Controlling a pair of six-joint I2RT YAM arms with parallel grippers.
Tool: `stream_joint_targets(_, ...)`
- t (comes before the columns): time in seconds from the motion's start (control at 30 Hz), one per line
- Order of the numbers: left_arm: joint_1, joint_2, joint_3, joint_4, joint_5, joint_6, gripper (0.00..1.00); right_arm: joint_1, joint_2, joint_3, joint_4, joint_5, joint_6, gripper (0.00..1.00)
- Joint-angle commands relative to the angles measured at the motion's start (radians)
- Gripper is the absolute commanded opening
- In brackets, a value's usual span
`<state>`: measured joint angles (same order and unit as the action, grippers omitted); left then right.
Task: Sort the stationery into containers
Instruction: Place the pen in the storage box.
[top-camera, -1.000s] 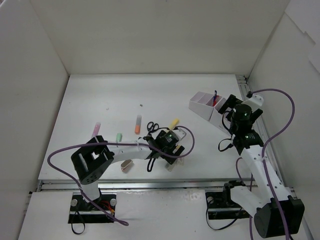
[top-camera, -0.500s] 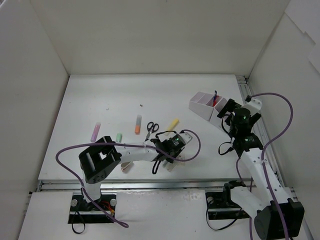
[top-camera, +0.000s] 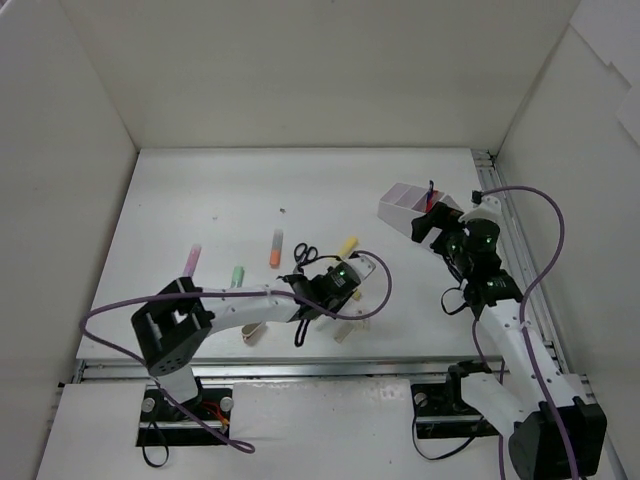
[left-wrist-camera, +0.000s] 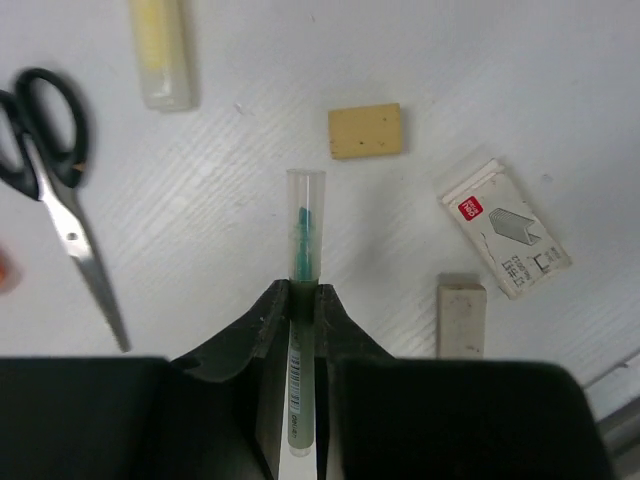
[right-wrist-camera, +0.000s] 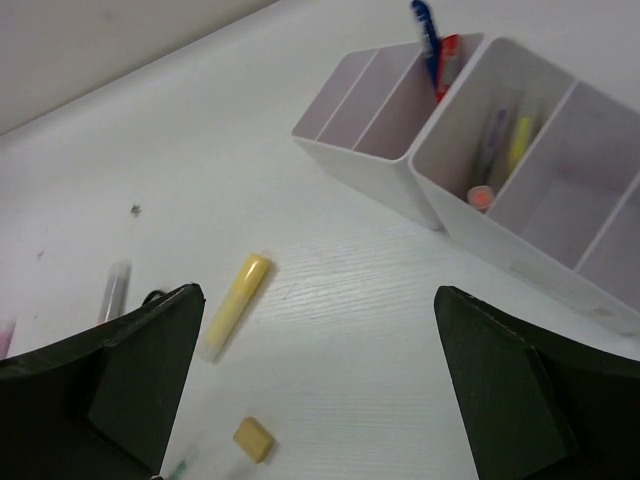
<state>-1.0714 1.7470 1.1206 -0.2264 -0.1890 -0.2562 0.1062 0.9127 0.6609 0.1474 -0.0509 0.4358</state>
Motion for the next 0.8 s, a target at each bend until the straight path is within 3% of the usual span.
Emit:
stream_joint_targets(0.0,0.018,-0.205,-0.022,0.097,-0.046,0.047,0.00,0.006,0.041,-0.014,0.182,-0.217,0.035,0.98)
stream_joint_targets(0.1,0.027,-0.282,-0.047,0.134,-0.030,0.075,0.00,0.026,0.107,-0.011,0.272,-0.418,0.084,0.98)
stream_joint_targets(0.23,0.027,-0.313,-0.045,0.160,-0.038,0.081,0.00,0.101,0.213,-0.012,0.414,-0.501,0.182,0.98)
stream_joint_targets(0.47,0.036,-0.244,0.021,0.246,-0.087,0.046,0.00,0.286,0.304,0.008,0.494,-0.377,0.242,0.96)
stream_joint_targets(0.77,0.036,-0.208,0.054,0.285,-0.119,0.011,0.00,0.366,0.315,-0.044,0.425,-0.296,0.274,0.87)
